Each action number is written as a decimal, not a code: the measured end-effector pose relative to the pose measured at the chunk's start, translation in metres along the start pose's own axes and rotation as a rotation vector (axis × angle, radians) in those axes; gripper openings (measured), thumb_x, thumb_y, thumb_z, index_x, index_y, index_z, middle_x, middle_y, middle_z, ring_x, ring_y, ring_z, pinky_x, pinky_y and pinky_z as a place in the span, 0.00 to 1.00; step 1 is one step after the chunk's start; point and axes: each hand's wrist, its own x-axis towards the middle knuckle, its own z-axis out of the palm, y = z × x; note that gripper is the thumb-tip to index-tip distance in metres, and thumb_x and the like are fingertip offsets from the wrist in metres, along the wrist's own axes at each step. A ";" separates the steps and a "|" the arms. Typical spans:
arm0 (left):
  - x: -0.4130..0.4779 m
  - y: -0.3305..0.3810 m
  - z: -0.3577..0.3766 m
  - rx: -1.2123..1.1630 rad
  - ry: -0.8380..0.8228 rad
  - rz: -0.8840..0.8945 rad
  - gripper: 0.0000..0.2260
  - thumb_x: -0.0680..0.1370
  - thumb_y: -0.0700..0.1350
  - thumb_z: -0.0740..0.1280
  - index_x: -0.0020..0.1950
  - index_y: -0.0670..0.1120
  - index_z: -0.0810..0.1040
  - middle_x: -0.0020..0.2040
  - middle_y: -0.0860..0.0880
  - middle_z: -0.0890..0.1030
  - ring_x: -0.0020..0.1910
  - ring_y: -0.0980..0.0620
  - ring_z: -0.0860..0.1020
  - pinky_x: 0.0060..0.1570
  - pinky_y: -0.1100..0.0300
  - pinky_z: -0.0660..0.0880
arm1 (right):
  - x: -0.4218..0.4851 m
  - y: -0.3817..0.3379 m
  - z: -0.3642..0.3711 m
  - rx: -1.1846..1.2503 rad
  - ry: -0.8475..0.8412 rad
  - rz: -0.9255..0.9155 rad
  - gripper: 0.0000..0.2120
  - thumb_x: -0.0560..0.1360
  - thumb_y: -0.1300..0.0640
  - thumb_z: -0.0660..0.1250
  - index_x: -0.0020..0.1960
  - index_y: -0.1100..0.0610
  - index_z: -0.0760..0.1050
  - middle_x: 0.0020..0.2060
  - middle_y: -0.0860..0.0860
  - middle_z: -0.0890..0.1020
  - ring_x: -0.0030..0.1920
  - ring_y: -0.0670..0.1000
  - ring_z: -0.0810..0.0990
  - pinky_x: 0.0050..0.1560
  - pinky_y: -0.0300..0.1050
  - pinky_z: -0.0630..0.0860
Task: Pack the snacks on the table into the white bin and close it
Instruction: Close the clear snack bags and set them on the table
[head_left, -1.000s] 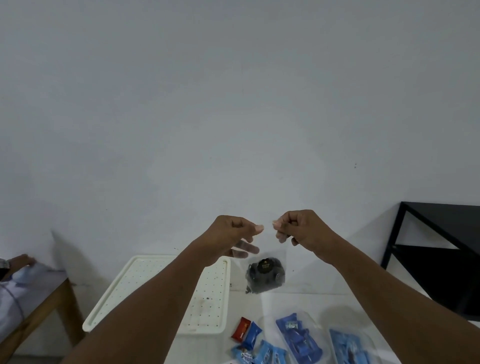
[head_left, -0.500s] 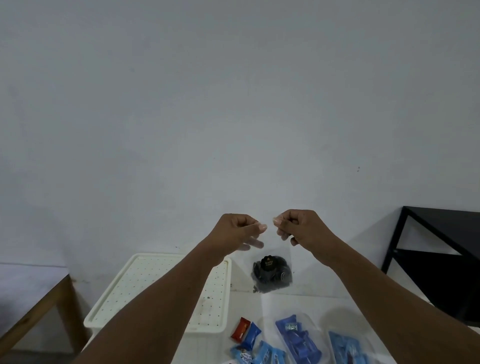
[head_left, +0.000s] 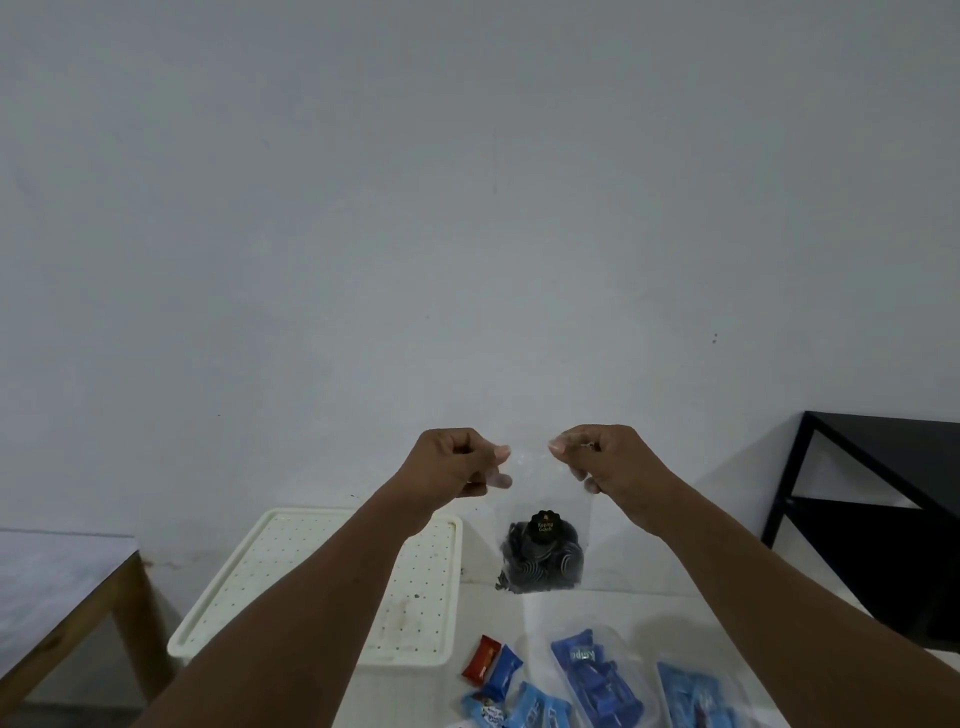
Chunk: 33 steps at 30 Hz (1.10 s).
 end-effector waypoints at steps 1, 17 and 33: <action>-0.001 0.000 0.000 -0.011 -0.029 -0.025 0.11 0.75 0.48 0.74 0.47 0.40 0.79 0.42 0.46 0.84 0.50 0.43 0.86 0.51 0.53 0.79 | 0.001 0.001 -0.001 -0.031 0.004 -0.017 0.09 0.74 0.51 0.73 0.46 0.57 0.83 0.32 0.51 0.77 0.35 0.48 0.73 0.39 0.43 0.70; -0.006 0.009 0.000 -0.127 -0.127 -0.193 0.15 0.75 0.54 0.73 0.47 0.42 0.79 0.44 0.44 0.80 0.50 0.40 0.85 0.45 0.53 0.79 | -0.011 -0.016 -0.010 -0.015 -0.070 0.010 0.15 0.70 0.51 0.76 0.44 0.64 0.82 0.36 0.52 0.84 0.37 0.47 0.80 0.41 0.44 0.70; -0.004 -0.013 0.028 0.067 -0.110 -0.119 0.15 0.78 0.49 0.71 0.47 0.36 0.80 0.45 0.37 0.84 0.48 0.43 0.86 0.48 0.52 0.82 | -0.016 0.005 0.013 0.216 0.008 0.155 0.13 0.74 0.58 0.73 0.58 0.58 0.79 0.40 0.57 0.84 0.38 0.53 0.82 0.36 0.43 0.73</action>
